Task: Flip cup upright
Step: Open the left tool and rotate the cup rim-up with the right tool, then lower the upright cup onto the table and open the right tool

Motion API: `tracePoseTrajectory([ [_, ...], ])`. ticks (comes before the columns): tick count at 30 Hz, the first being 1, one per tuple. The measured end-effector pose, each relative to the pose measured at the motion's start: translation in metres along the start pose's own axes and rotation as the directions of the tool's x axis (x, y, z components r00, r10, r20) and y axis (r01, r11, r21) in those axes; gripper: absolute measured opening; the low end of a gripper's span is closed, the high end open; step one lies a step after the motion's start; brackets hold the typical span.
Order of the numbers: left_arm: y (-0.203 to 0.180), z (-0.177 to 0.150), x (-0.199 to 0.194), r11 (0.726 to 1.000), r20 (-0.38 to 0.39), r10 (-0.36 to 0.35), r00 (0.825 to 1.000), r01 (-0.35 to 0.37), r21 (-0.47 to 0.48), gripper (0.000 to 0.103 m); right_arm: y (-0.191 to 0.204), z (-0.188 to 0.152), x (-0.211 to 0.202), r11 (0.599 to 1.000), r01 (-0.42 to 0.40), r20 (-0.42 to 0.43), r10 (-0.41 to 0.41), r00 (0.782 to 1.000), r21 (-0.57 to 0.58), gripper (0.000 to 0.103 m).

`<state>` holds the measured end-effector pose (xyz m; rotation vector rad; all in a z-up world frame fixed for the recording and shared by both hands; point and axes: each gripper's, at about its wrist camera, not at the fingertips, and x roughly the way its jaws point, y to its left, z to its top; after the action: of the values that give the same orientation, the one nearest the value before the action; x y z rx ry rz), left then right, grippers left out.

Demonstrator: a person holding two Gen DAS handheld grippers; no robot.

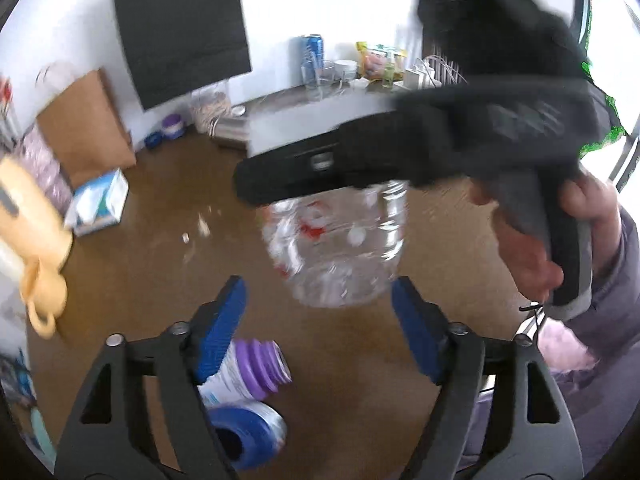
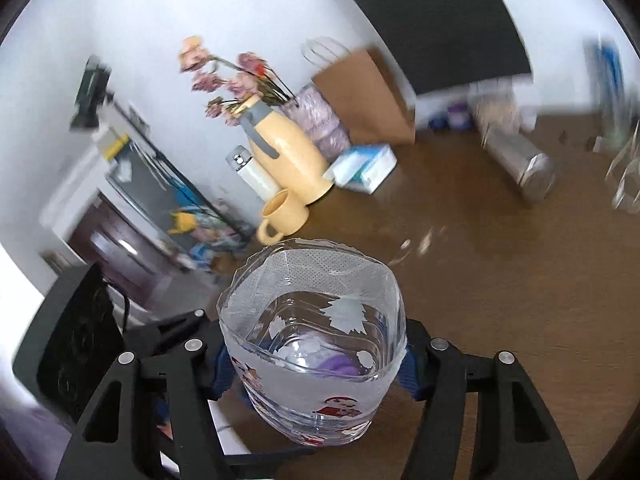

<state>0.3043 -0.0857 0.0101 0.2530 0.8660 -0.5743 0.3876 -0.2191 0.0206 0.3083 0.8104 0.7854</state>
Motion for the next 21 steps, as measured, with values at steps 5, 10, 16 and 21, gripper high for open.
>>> tracePoseTrajectory([
  [5, -0.002, -0.033, -0.008, 0.995, 0.013, 0.042, 0.999, -0.04, -0.092, 0.078, 0.038, -0.041, -0.009, 0.919, 0.283, 0.111, -0.263, 0.958, -0.273, 0.067],
  [10, -0.006, -0.065, -0.008, 0.976, 0.035, 0.14, 0.99, -0.132, -0.175, 0.079, 0.03, -0.087, 0.011, 0.853, 0.385, 0.136, -0.36, 0.923, -0.354, 0.068],
  [16, -0.014, -0.088, 0.003, 0.952, 0.006, 0.183, 0.983, -0.175, -0.253, 0.079, 0.012, -0.118, 0.027, 0.853, 0.395, 0.142, -0.368, 0.919, -0.34, 0.069],
  [21, -0.013, -0.102, -0.001, 0.935, 0.021, 0.177, 0.984, -0.161, -0.317, 0.08, 0.01, -0.134, 0.032, 0.846, 0.392, 0.125, -0.372, 0.92, -0.361, 0.071],
])
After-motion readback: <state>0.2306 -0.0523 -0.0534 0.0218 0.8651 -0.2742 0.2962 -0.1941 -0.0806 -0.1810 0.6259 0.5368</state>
